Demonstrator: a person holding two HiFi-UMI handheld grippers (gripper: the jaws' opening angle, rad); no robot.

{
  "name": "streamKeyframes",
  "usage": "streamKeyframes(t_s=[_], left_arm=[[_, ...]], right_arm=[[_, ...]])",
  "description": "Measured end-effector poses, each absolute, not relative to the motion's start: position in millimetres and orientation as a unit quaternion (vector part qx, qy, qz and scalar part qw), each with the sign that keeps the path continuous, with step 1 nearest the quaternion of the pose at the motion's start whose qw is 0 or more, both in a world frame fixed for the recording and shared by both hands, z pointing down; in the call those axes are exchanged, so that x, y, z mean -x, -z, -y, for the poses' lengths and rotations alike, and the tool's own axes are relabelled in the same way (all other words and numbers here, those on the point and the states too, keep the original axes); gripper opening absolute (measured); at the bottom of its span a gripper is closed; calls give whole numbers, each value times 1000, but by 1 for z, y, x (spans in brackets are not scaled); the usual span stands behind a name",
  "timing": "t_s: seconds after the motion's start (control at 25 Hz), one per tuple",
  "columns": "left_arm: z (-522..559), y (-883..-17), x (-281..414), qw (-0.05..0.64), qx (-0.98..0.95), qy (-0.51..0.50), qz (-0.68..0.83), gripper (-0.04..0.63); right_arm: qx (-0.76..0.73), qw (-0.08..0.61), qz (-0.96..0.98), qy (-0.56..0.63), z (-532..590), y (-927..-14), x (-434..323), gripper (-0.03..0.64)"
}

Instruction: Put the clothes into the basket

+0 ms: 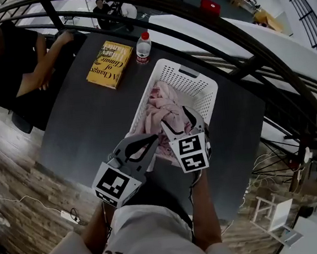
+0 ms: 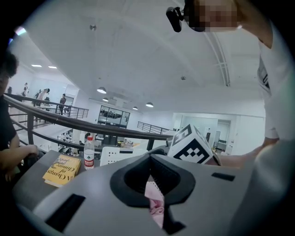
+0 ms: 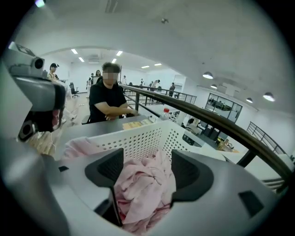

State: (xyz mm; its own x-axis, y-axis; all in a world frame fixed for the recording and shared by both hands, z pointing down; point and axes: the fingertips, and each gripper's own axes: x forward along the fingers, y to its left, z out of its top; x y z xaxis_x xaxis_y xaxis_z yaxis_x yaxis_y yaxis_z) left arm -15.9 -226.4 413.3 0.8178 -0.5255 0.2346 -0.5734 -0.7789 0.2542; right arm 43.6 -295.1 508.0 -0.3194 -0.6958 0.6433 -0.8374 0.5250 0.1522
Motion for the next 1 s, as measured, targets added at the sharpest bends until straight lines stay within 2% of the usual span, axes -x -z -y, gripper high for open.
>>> streamKeyframes(t_s=[0.16,0.24,0.32,0.48,0.56,0.76,1.0], left_arm=[[219,-405,18,152,-940,-69,298,-6],[214,-398,18,149,-941,-62,299,-6],[210,-392,19,142,-941,-58,302,-6],[200,-378,20,132,-942,-45,305,-6],[194,-370,20,125,-942,-38,309,-6],[180,-355,20,112,-942,-24,317,-6],[165,-355,20,114,-939,-21,324,-7]], right_arm=[[-479,276,829,-90,276,-473,-45,333],[-481,247,838,-76,263,-454,-47,304],[-477,220,849,-55,250,-436,-49,244],[-470,177,865,-27,224,-410,-54,78],[-467,143,872,-29,211,-395,-57,49],[-470,63,879,-47,172,-364,-69,21],[-488,27,870,-67,144,-364,-82,20]])
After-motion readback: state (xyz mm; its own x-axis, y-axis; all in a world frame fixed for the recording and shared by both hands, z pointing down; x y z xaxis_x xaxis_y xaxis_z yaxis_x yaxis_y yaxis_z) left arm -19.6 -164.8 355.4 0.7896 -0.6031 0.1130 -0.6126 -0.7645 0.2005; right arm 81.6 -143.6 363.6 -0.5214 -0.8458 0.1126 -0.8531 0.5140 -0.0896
